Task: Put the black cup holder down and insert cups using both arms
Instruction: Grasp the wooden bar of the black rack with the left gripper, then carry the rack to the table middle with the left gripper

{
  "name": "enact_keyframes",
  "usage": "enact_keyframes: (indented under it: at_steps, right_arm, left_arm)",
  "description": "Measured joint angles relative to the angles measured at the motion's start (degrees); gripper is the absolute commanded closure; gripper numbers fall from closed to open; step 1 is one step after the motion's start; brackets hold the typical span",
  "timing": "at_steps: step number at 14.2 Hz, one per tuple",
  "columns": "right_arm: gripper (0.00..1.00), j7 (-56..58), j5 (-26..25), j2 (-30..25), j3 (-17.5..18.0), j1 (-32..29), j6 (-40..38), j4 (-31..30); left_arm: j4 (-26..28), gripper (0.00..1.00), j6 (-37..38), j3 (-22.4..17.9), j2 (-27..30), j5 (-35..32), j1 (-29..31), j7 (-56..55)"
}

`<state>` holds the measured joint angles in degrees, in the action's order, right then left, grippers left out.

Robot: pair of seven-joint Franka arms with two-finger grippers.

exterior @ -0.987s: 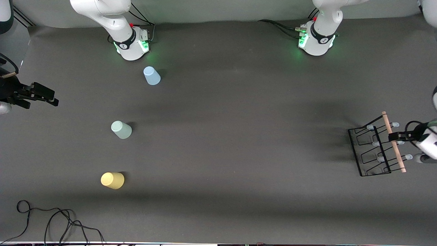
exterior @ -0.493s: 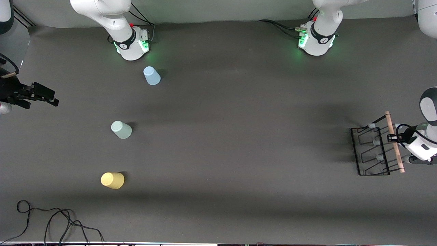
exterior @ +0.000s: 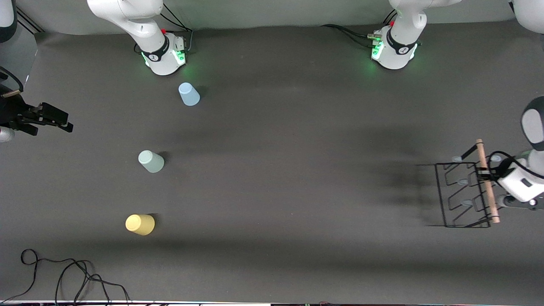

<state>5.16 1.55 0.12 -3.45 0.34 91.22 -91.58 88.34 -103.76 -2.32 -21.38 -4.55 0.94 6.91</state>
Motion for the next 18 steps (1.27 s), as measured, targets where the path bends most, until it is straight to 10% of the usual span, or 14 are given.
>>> enact_keyframes:
  at_steps: [14, 18]
  right_arm:
    - [0.00, -0.1, -0.1, 0.2, 0.0, 0.6, 0.0, -0.7]
    - [0.00, -6.6, -2.5, -5.3, 0.1, 5.9, 4.6, -11.3]
  left_arm:
    - [-12.3, 1.00, -2.0, 14.8, -9.8, 11.9, -29.0, -41.1]
    - [-12.8, 1.00, -5.5, 14.9, -13.3, 12.2, -36.6, -44.0]
